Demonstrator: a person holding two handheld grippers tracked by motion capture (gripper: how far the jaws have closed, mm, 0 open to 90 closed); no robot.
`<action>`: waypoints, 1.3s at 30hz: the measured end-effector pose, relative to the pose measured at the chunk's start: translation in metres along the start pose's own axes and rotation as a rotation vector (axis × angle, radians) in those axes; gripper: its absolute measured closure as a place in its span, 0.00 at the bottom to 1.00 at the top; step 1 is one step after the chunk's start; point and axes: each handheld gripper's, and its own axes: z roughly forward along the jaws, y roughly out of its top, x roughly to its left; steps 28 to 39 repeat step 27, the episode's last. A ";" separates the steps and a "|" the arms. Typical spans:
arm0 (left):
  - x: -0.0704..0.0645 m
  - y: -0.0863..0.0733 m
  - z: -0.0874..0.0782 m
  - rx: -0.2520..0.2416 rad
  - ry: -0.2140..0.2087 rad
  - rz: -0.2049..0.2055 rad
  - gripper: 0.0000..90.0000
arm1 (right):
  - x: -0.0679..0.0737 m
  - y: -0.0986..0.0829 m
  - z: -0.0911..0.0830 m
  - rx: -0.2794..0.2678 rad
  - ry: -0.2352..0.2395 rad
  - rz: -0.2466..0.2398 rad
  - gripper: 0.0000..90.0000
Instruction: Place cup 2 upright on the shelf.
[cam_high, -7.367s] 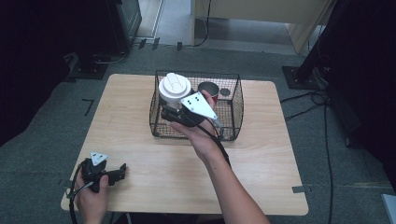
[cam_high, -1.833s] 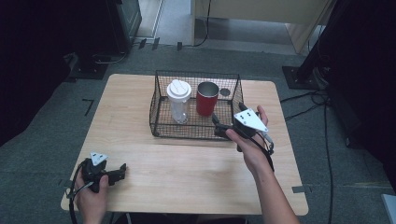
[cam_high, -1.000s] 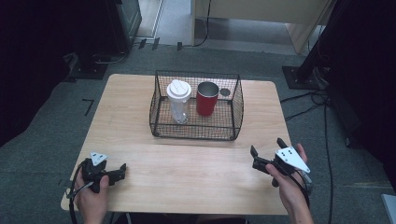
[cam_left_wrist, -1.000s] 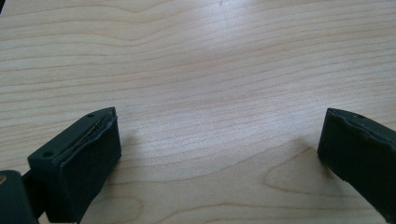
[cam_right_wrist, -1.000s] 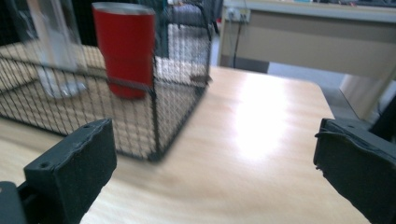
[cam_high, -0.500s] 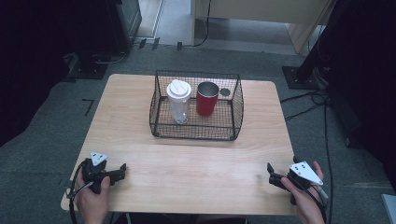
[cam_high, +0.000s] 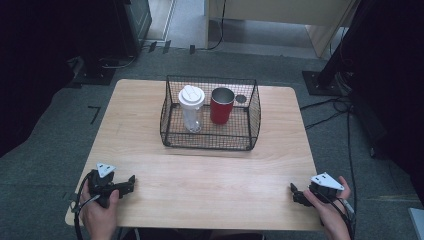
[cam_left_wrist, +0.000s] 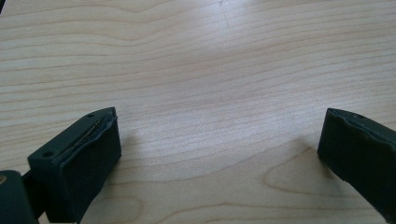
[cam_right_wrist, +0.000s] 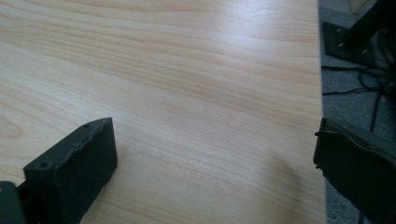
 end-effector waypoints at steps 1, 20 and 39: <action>0.000 0.000 0.000 -0.002 0.000 -0.002 0.00 | 0.000 0.000 0.000 0.004 0.007 0.004 0.00; 0.000 0.000 0.000 -0.001 -0.001 0.000 0.00 | 0.001 0.003 0.005 0.049 0.081 0.087 0.00; 0.000 0.000 0.000 0.000 -0.001 -0.001 0.00 | 0.001 0.003 0.005 0.049 0.081 0.087 0.00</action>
